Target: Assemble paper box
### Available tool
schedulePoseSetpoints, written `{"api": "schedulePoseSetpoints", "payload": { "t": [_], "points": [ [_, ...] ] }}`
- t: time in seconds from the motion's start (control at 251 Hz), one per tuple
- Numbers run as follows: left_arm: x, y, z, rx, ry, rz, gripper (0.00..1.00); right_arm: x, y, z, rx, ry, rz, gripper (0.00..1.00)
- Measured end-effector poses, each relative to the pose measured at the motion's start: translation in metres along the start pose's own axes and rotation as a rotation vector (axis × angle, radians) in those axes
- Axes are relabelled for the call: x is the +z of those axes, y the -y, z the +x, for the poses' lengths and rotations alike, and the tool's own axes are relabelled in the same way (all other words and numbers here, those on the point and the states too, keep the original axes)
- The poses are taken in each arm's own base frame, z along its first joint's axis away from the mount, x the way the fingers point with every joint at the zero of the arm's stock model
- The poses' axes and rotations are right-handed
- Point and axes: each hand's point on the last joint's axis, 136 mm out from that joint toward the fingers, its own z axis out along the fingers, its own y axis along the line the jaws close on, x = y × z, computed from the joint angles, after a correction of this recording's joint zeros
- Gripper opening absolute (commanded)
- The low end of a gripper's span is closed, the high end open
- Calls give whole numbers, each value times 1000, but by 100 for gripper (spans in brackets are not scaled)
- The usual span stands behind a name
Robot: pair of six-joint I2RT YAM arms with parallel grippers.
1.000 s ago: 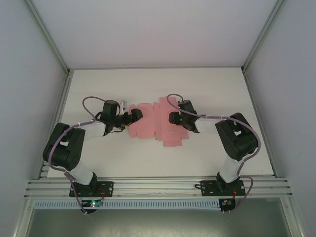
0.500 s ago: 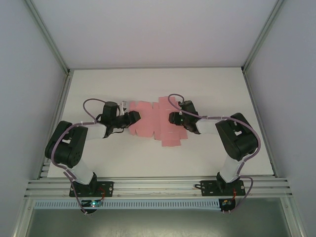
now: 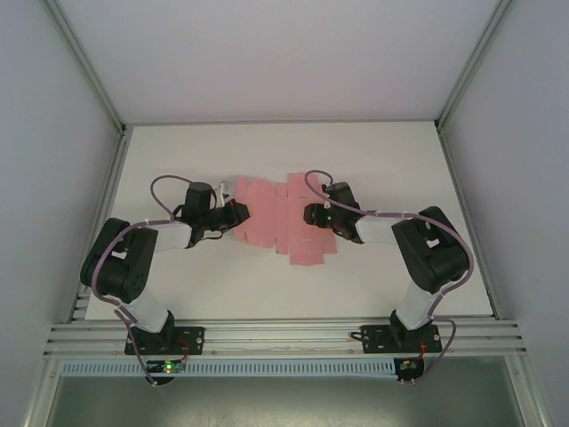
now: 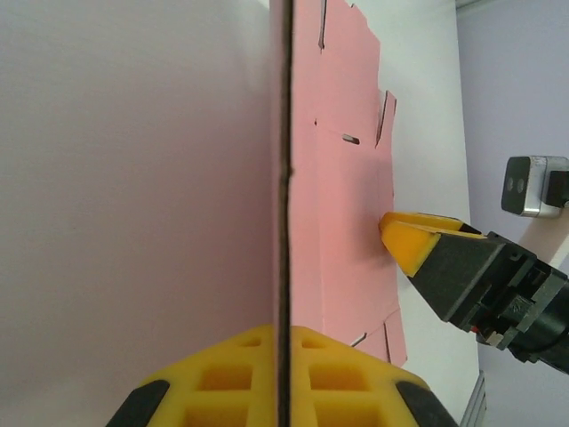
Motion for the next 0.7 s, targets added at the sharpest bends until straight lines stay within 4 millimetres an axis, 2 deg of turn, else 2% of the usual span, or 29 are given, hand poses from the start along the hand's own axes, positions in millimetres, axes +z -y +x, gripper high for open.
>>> {"api": "schedulePoseSetpoints", "payload": {
  "t": [0.092,0.235,0.299,0.359,0.491,0.698],
  "points": [
    [-3,10,-6,35,14,19,0,-14,2,-10,5,16,-22,61],
    [-13,35,-16,109,47,66,0,-49,2,-43,4,108,-76,69],
    [-17,47,-20,143,57,95,0,-66,-2,-57,-8,154,-113,79],
    [-21,59,-21,174,58,129,0,-81,-6,-66,-16,190,-153,98],
    [-28,85,-19,250,55,191,0,-108,-9,-78,-26,252,-247,99],
    [-51,133,-21,387,105,281,0,-132,1,-83,-20,311,-321,98]
  ]
}}
